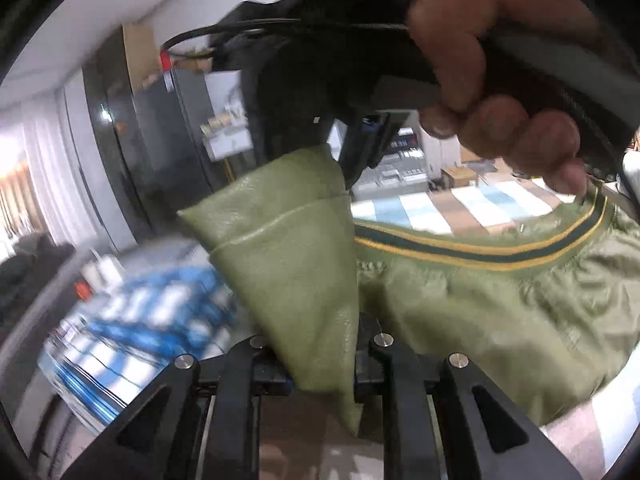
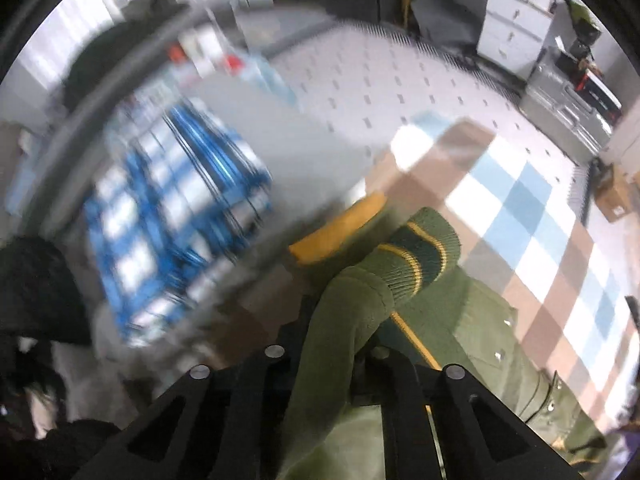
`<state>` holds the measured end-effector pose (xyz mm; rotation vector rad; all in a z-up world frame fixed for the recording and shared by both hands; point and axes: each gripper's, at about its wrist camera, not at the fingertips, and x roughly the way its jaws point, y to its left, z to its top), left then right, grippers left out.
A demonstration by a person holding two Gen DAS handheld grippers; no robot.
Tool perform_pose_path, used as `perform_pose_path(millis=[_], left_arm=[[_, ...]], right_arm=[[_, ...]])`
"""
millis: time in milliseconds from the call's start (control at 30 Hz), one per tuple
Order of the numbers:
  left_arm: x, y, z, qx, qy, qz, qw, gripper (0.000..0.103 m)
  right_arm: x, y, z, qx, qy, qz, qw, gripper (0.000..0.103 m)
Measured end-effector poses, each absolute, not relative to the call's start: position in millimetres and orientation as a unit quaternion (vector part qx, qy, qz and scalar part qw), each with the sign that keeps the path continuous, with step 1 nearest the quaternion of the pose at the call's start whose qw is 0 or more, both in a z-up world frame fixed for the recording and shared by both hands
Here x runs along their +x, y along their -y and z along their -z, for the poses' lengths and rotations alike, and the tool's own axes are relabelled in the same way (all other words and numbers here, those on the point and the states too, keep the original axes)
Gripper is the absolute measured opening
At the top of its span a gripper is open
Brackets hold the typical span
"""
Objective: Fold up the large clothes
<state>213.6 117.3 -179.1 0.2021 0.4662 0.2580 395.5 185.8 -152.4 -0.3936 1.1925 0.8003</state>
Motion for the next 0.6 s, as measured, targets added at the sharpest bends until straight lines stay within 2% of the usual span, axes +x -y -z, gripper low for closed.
perform_pose_path(millis=[133,200,333,367,400,433,467,533,600], left_arm=[[220,-82,150,0.131,-0.204,-0.112,0.964,0.012],[226,-54,146,0.156,-0.204,-0.115,0.96,0.013],[223,-36,149,0.174,-0.209,-0.142,0.952,0.019],[222,-44,152,0.183,-0.212,-0.164,0.946,0.019],[222,-60,157,0.18,-0.224,-0.187,0.939,0.023],[222,-79,160,0.166,-0.242,-0.202,0.934,0.028],[219,-106,163,0.133,-0.268,-0.216,0.929,0.03],[209,-153,169,0.06,-0.305,-0.223,0.924,0.038],[196,-176,172,0.072,-0.311,-0.262,0.911,0.043]], right_arm=[[399,-129,109,-0.101,-0.512,-0.397,0.755,0.009],[408,-96,107,-0.072,-0.514,-0.382,0.765,0.011],[413,-46,109,0.007,-0.523,-0.381,0.762,0.028],[411,-35,106,0.033,-0.512,-0.393,0.763,0.04],[407,-25,102,0.051,-0.499,-0.403,0.765,0.046],[403,-14,97,0.071,-0.478,-0.413,0.772,0.058],[397,-3,93,0.085,-0.459,-0.416,0.781,0.063],[383,21,91,0.109,-0.43,-0.413,0.795,0.067],[367,50,99,0.133,-0.422,-0.406,0.8,0.067]])
